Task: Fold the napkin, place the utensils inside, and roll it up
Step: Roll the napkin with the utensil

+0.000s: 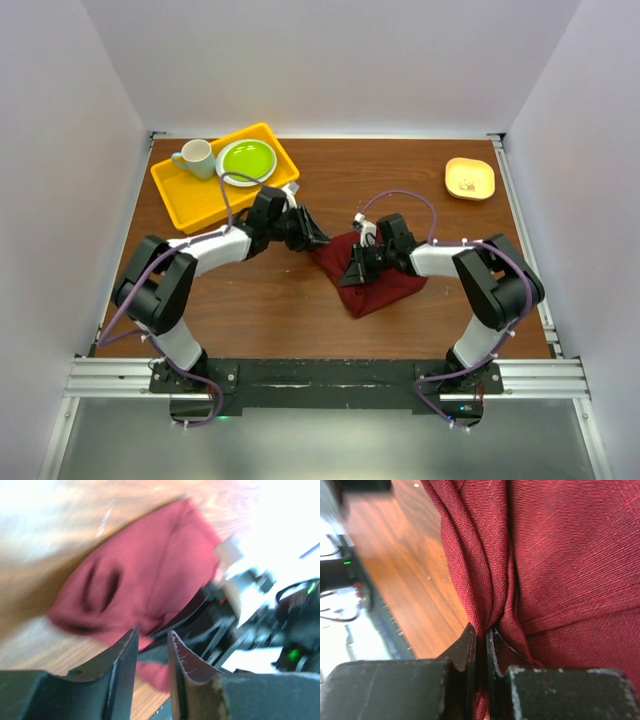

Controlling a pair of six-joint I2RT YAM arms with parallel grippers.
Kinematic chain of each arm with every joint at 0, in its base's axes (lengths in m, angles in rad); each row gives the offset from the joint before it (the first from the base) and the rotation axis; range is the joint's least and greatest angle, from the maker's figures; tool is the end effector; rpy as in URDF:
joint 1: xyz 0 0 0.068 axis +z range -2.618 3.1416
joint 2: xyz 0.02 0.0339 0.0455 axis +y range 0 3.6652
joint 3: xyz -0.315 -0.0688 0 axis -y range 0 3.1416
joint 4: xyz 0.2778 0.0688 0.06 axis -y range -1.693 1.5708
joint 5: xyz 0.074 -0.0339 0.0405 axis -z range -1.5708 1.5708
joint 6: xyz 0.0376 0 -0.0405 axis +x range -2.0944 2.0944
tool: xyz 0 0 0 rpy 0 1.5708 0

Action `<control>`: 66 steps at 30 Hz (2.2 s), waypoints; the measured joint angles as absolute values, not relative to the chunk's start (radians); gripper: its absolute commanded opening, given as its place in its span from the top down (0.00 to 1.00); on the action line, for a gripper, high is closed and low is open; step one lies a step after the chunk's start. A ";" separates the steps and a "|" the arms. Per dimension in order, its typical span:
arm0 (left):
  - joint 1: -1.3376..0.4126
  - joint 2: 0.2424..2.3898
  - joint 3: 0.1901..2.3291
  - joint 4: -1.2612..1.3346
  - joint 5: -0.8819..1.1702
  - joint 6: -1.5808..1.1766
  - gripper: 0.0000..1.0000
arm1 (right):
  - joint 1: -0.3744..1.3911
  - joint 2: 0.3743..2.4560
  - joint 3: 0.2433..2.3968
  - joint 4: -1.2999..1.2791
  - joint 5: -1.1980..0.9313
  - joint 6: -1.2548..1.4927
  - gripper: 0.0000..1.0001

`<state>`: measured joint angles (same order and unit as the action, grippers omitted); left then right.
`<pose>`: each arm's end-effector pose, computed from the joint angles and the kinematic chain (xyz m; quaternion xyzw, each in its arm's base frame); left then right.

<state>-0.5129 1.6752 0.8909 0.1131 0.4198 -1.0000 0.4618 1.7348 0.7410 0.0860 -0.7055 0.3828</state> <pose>0.3207 -0.1982 0.2057 -0.1245 0.8766 -0.4283 0.1805 0.2903 0.1717 0.1433 -0.1474 0.8822 0.4232 0.1447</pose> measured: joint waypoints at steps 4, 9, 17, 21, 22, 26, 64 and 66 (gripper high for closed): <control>-0.513 1.764 1.105 0.029 0.462 -0.889 0.85 | 0.509 1.685 0.700 0.137 -0.612 0.386 1.00; -0.514 1.941 1.285 -0.015 0.531 -0.818 0.92 | 0.523 1.655 0.683 0.145 -0.559 0.384 1.00; -0.527 2.154 1.367 -0.056 0.648 -0.766 0.96 | 0.532 1.633 0.676 0.138 -0.510 0.371 1.00; -0.540 2.202 1.401 -0.070 0.675 -0.744 0.99 | 0.539 1.633 0.683 0.127 -0.505 0.356 1.00; -0.542 2.208 1.411 -0.075 0.677 -0.737 1.00 | 0.541 1.633 0.686 0.121 -0.502 0.353 1.00; -0.542 2.214 1.428 -0.098 0.656 -0.722 1.00 | 0.556 1.633 0.707 0.087 -0.481 0.337 1.00; -0.343 1.791 1.226 -0.205 0.402 -0.639 0.85 | 0.485 1.905 0.883 0.079 -0.807 0.432 1.00; -0.345 1.716 1.158 -0.135 0.437 -0.651 0.89 | 0.478 1.926 0.895 0.071 -0.834 0.442 1.00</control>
<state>-0.3454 1.7157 1.1584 -0.1352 0.4366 -0.6514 0.4782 1.9263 0.8948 0.0708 -0.8341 0.4416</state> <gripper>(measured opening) 0.165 0.057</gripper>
